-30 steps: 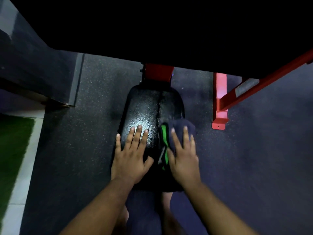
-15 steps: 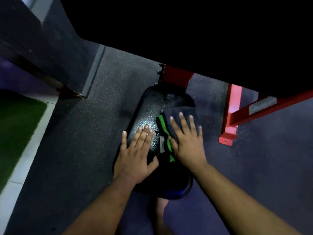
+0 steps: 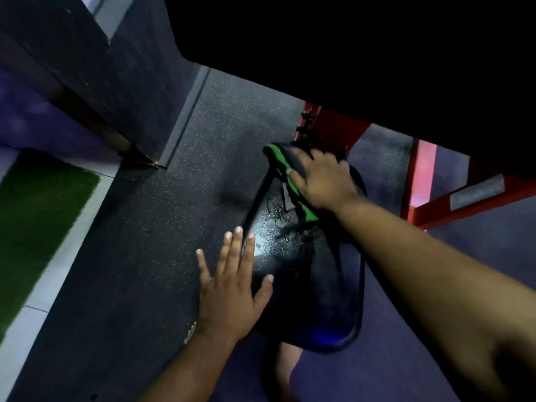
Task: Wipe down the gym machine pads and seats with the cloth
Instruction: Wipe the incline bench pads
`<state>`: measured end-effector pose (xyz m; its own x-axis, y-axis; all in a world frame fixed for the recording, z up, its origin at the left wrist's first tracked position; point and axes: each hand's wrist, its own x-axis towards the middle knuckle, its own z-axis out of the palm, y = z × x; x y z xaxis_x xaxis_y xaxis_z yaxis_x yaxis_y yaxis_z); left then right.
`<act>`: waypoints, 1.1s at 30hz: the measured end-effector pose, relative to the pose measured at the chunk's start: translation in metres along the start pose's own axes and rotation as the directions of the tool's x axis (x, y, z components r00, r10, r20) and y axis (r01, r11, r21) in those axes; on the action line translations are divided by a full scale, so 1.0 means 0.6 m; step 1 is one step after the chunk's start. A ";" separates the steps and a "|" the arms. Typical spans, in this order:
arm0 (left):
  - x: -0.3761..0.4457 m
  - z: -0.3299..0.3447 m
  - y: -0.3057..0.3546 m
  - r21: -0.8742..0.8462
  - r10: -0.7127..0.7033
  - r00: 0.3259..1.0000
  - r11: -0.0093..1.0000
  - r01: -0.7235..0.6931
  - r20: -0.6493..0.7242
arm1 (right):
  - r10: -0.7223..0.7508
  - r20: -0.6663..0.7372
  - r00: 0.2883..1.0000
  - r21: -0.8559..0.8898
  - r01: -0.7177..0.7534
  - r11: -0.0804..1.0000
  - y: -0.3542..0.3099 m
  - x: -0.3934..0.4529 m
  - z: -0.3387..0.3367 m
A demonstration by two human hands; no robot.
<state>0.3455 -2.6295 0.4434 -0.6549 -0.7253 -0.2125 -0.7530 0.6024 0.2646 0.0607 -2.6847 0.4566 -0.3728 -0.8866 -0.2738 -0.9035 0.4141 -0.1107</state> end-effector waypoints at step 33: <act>-0.029 -0.041 -0.109 -0.381 0.120 0.983 0.923 -0.057 0.143 | 0.190 -0.011 0.982 0.080 -0.189 0.979 -0.147 -0.228 0.062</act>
<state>0.4076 -2.6643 0.4527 -0.7426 -0.5930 -0.3114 -0.6334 0.4705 0.6143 0.1991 -2.5924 0.4680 -0.5400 -0.7940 -0.2793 -0.7972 0.5889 -0.1328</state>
